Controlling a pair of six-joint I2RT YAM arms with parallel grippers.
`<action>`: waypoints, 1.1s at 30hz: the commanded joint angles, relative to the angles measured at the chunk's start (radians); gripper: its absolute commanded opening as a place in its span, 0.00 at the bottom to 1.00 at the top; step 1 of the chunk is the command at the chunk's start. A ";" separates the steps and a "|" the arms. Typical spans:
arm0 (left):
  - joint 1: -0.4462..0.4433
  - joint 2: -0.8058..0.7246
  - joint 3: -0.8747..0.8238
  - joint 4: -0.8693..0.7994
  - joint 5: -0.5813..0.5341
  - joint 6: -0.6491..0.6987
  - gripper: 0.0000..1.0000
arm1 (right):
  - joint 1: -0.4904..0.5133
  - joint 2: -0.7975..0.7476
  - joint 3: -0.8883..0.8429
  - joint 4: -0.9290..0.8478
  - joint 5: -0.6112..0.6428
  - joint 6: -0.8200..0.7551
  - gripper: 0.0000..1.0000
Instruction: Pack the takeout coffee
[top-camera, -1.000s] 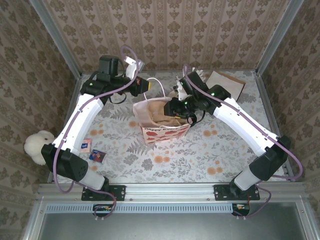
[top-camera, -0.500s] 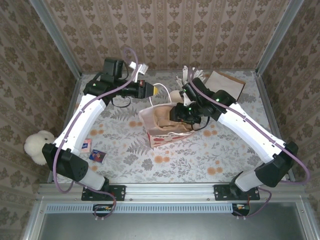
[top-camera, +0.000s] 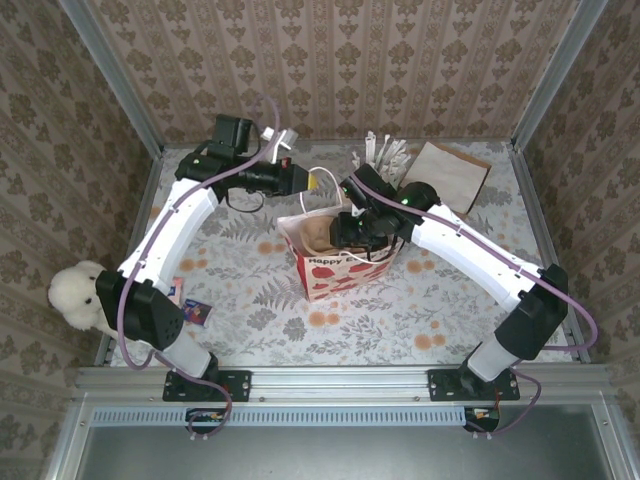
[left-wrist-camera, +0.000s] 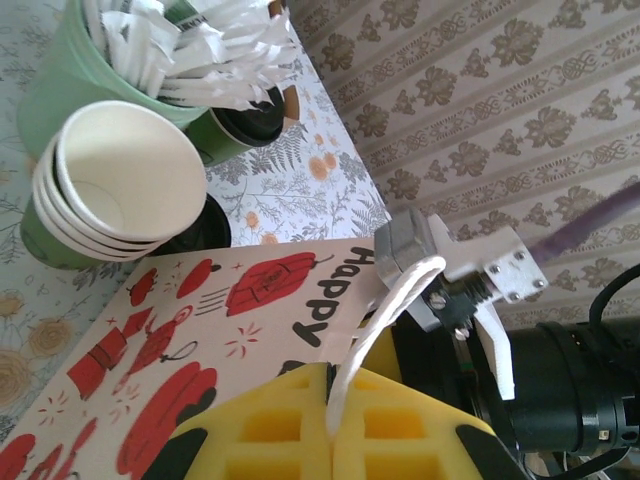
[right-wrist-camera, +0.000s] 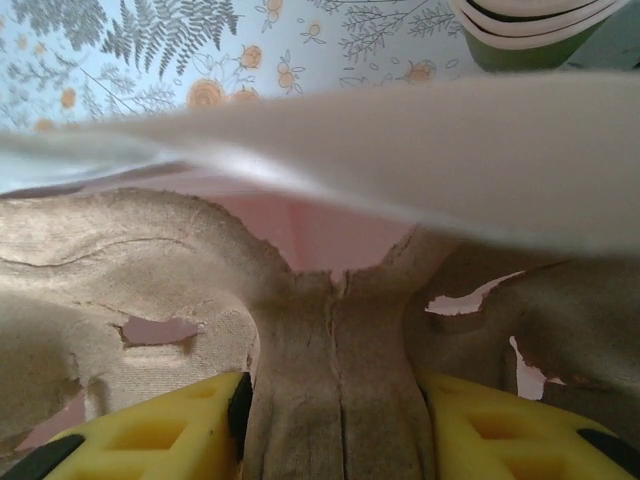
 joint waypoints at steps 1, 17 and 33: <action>0.018 0.011 0.022 0.010 -0.010 -0.032 0.00 | 0.005 0.016 0.034 -0.083 0.051 -0.098 0.46; -0.020 -0.003 -0.020 0.282 -0.070 -0.151 0.00 | 0.019 0.076 0.067 -0.151 0.011 -0.163 0.47; -0.023 -0.024 -0.036 0.225 -0.046 -0.139 0.00 | 0.027 0.061 0.062 -0.242 -0.192 -0.143 0.47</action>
